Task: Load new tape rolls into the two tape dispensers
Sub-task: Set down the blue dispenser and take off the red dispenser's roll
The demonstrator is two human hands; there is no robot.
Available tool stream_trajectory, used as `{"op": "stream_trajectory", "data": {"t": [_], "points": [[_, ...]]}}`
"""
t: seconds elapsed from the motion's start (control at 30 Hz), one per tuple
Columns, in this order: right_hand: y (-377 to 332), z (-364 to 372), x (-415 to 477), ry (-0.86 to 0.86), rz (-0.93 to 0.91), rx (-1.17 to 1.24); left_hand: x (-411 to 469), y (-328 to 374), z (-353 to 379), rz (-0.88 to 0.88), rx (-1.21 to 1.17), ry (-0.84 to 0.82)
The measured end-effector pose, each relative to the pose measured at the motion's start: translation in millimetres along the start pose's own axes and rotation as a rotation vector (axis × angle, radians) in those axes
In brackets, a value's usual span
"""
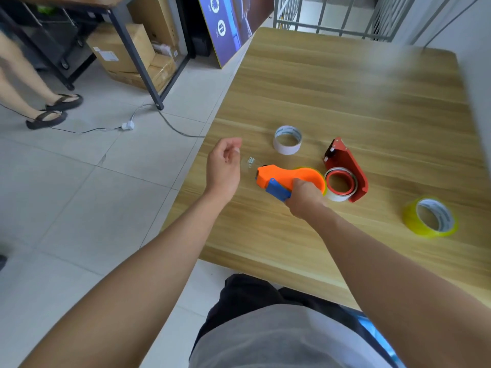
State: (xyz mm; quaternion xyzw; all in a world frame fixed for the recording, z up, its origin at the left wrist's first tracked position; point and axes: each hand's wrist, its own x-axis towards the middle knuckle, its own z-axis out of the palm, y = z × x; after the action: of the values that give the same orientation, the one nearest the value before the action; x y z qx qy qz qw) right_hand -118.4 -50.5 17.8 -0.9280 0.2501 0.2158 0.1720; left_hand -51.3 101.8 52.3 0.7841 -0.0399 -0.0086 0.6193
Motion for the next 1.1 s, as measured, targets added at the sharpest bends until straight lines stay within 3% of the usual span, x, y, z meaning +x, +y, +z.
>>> {"op": "stream_trajectory", "data": {"t": [0.43, 0.57, 0.67, 0.77, 0.87, 1.0, 1.1], "points": [[-11.7, 29.5, 5.1, 0.001, 0.018, -0.06, -8.1, -24.0, -8.5, -0.02, 0.049, -0.024], [-12.4, 21.8, 4.2, -0.061, 0.007, 0.001, -4.6, -19.7, -4.2, -0.016, 0.035, -0.03], [-13.7, 6.8, 2.5, -0.007, 0.002, 0.065, -1.4, -12.2, -0.6, -0.008, 0.015, -0.028], [-14.1, -16.7, -1.1, 0.164, -0.047, 0.222, 2.4, 1.0, 3.5, 0.001, -0.027, -0.041], [-17.2, -47.4, -10.7, 0.314, -0.124, 0.579, 5.9, 22.1, 8.9, 0.033, -0.067, -0.063], [-21.0, -87.2, -28.8, 0.397, -0.178, 0.941, 10.7, 59.7, 18.9, 0.057, -0.193, -0.112], [-20.9, -114.2, -45.2, 0.475, -0.213, 1.069, 12.3, 88.9, 25.1, 0.098, -0.301, -0.161]]}}
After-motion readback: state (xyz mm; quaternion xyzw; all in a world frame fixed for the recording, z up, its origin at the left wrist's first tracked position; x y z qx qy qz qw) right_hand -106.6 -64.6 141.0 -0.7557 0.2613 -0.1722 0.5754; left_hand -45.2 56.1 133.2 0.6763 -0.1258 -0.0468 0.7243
